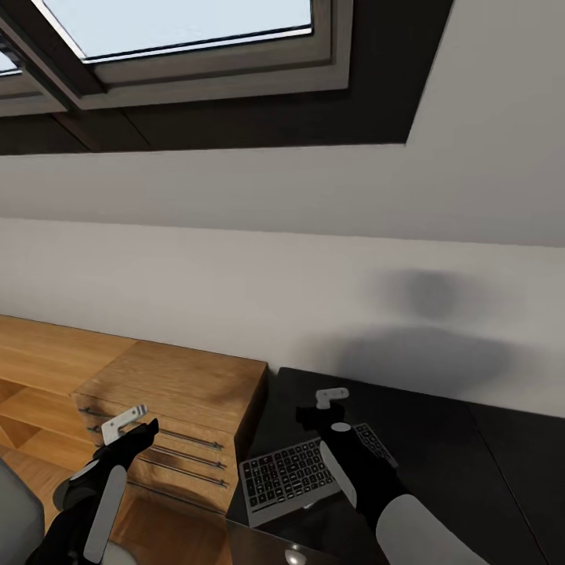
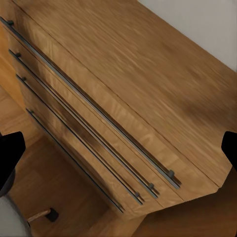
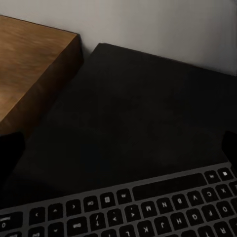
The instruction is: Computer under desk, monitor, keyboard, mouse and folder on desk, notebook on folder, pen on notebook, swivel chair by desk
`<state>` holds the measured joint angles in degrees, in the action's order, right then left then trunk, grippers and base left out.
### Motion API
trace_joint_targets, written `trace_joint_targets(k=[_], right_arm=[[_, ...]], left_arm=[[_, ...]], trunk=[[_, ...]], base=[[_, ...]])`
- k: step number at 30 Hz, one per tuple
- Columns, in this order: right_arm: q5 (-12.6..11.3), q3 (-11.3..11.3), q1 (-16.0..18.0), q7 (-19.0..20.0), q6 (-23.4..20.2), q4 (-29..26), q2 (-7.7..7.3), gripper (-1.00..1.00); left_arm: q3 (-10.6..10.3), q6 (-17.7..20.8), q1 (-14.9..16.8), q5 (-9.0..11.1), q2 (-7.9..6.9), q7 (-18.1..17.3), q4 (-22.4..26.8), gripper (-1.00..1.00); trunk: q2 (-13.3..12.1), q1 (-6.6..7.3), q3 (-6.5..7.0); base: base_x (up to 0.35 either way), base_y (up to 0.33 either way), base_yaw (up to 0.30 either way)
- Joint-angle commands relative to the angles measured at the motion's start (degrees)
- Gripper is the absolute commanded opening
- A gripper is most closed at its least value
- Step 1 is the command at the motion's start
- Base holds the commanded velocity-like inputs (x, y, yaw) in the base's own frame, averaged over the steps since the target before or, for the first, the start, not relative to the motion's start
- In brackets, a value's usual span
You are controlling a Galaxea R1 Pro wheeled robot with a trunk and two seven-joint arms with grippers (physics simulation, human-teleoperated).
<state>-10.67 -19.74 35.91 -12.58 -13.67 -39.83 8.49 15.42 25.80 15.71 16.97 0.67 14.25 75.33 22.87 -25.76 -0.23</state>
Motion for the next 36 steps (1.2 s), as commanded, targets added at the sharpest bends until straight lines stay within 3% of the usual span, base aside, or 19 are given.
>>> trace_joint_targets(k=[1,5,7,9,12,18,29,36], right_arm=[[-0.6,-0.3,0.0,-0.5,-0.2,-0.1,-0.03,1.0],[-0.5,-0.5,0.1,-0.8,-0.8,0.2,0.29,1.0],[-0.6,-0.4,4.2,-0.9,-4.6,4.4,1.25,1.0],[-1.2,-0.3,13.5,-0.8,-5.6,13.7,1.51,1.0],[-2.2,-0.2,18.1,-0.6,-5.7,18.7,1.51,1.0],[-3.9,-0.2,20.0,-0.5,-5.7,21.2,1.51,1.0],[-7.2,0.1,20.3,2.3,-5.9,22.8,1.51,1.0],[-7.6,0.0,20.1,2.9,-5.8,22.9,1.51,1.0]], left_arm=[[0.0,0.2,0.0,0.6,0.03,0.3,0.1,1.0],[0.0,0.2,0.0,0.6,0.03,0.3,0.1,1.0],[0.0,0.2,0.0,0.6,0.03,0.3,0.1,1.0],[0.0,0.3,0.0,0.6,0.08,0.3,0.1,1.0],[0.0,0.3,0.0,0.6,0.15,0.3,0.2,1.0],[0.0,0.3,0.0,0.6,0.59,0.4,0.2,1.0],[0.0,0.4,0.0,0.8,1.6,0.4,2.1,1.0],[0.0,0.5,0.0,0.7,2.41,0.4,3.0,1.0]], trunk=[[0.0,-0.02,-0.03],[0.0,-0.02,-0.03],[0.0,-0.02,-0.03],[0.0,-0.02,-0.03],[0.0,-0.02,-0.03],[0.0,-0.02,-0.03],[0.0,-0.02,-0.03],[2.9,-1.56,-1.29]], base=[[0.0,0.0,0.0],[0.0,0.0,0.0],[0.0,0.0,0.0],[0.0,0.0,0.0],[0.0,0.0,0.0],[0.0,0.0,0.0],[0.0,0.0,0.0],[0.0,0.0,0.0]])
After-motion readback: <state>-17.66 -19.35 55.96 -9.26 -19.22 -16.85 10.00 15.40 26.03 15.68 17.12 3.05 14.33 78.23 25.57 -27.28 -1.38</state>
